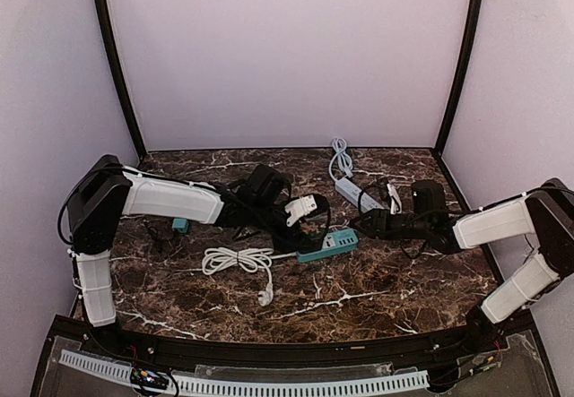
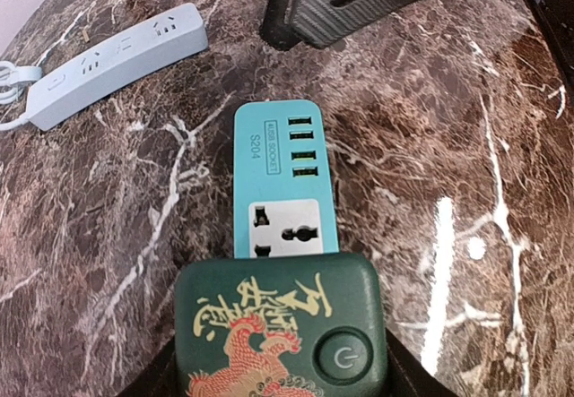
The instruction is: Pull the plug off the socket
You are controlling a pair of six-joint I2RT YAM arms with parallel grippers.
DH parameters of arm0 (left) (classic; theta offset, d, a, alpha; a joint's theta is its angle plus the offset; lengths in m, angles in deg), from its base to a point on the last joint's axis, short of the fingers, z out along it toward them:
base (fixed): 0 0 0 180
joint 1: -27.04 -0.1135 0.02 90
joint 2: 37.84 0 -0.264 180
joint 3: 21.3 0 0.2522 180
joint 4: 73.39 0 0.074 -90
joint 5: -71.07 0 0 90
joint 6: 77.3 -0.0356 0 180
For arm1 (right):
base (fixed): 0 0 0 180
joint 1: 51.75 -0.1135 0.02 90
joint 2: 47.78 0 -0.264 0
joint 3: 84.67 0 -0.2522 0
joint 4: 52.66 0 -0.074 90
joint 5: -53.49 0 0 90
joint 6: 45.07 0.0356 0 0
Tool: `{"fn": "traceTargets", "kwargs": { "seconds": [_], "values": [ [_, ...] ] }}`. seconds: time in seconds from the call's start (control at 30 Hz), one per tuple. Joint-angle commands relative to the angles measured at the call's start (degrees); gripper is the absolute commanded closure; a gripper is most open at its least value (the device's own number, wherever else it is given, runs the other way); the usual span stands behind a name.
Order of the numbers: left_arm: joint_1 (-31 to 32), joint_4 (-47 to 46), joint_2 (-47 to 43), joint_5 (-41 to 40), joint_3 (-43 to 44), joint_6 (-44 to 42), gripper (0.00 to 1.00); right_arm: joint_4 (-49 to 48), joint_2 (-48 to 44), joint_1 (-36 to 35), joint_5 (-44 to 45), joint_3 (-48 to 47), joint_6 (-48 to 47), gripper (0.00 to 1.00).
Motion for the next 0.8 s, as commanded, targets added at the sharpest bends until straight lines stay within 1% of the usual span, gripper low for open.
{"fn": "traceTargets", "kwargs": {
  "seconds": [0.0, 0.17, 0.37, 0.53, 0.67, 0.77],
  "values": [
    [1.1, -1.0, -8.1, 0.0, -5.3, 1.4, 0.70, -8.7, 2.0, -2.2, -5.1, 1.2, 5.8, 0.51],
    [2.4, -5.1, -10.3, -1.5, -10.2, 2.7, 0.71, -14.9, 5.1, -6.8, -5.9, 1.7, 11.2, 0.66],
    [3.9, -8.3, -10.1, -3.1, -13.3, 4.4, 0.71, -23.2, 10.8, -9.2, -7.4, 3.0, 17.5, 0.73],
    [3.9, -9.1, -10.1, -4.1, -14.1, 4.2, 0.71, -28.9, 14.9, -10.2, -8.8, 4.1, 21.1, 0.84],
    [4.0, -9.4, -10.0, -4.3, -14.2, 4.0, 0.72, -29.4, 17.3, -11.4, -8.3, 3.3, 21.4, 0.84],
    [4.1, -9.5, -10.2, -4.3, -14.1, 4.0, 0.72, -28.4, 18.3, -11.5, -7.9, 2.3, 21.2, 0.76]
  ]
}}
